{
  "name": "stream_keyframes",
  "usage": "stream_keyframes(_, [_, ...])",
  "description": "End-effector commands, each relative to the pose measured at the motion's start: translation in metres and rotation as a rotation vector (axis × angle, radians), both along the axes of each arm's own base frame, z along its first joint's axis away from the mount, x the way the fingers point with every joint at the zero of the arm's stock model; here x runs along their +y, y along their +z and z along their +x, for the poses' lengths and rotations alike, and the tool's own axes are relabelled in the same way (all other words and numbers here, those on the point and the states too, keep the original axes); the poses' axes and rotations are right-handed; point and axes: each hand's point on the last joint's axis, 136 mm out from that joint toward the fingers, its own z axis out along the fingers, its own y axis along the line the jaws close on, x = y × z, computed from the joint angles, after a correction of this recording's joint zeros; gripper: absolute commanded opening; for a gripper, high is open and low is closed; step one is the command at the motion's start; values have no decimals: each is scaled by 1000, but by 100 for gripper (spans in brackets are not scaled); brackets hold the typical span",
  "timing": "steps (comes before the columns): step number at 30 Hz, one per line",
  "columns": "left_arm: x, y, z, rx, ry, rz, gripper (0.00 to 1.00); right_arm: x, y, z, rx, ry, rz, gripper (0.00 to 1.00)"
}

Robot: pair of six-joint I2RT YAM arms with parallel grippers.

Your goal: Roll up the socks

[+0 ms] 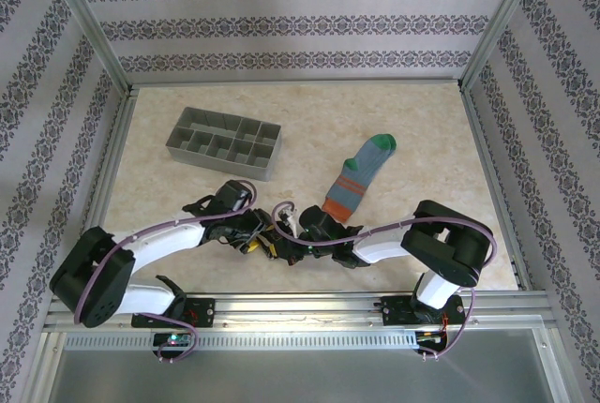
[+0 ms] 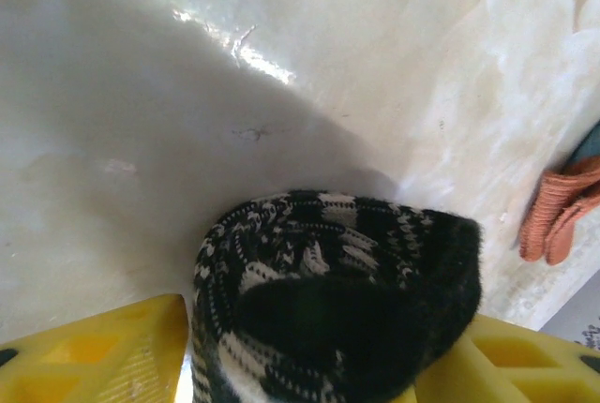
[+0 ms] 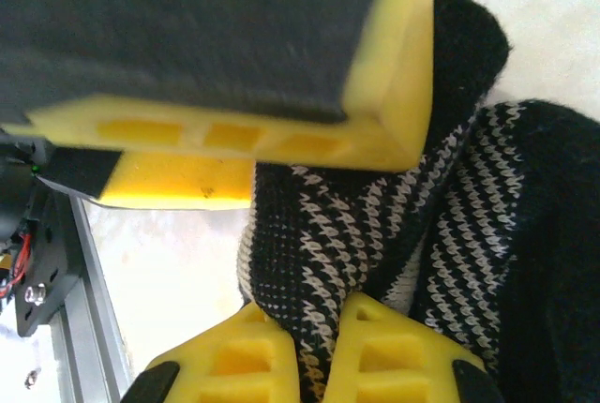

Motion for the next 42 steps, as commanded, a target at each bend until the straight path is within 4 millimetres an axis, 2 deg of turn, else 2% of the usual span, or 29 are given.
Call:
stream_keyframes(1, [-15,-3,1,-16,-69,-14,58,-138,-124,-88,433,-70,-597,0])
stream_keyframes(5, [-13,-21,-13,45,-96,29,47,-148,-130,-88,454,-116,-621,0])
stream_keyframes(6, [-7,-26,-18,68,-93,52,40,-147,-130,-86,450,-119,-622,0])
stream_keyframes(9, [16,-38,-38,153,-68,147,7,-137,-127,-76,411,-71,-633,0])
stream_keyframes(10, [26,-40,-46,185,-51,185,1,-132,-125,-70,385,-37,-640,0])
stream_keyframes(13, [62,-39,-77,293,21,317,0,-109,-118,-48,265,116,-640,0])
stream_keyframes(15, [87,-37,-102,379,102,388,0,-84,-108,-34,149,280,-615,0])
stream_keyframes(17, [94,-40,-114,412,170,381,0,-64,-94,-25,35,404,-576,0])
stream_keyframes(19, [95,-42,-118,433,229,369,0,-47,-69,-14,-105,477,-515,11])
stream_keyframes(22, [91,-44,-115,479,267,384,0,-28,-12,2,-364,448,-379,34])
stream_keyframes(24, [87,-45,-114,536,272,414,0,-26,25,5,-553,377,-333,47])
stream_keyframes(26, [82,-44,-111,567,260,437,0,-29,42,4,-651,327,-351,52])
stream_keyframes(30, [77,-36,-100,609,232,504,0,-20,47,-8,-803,282,-445,57])
stream_keyframes(36, [72,-35,-96,655,208,542,0,19,54,-12,-923,276,-499,59])
stream_keyframes(42, [67,-38,-90,655,186,537,0,30,32,-12,-877,289,-538,59])
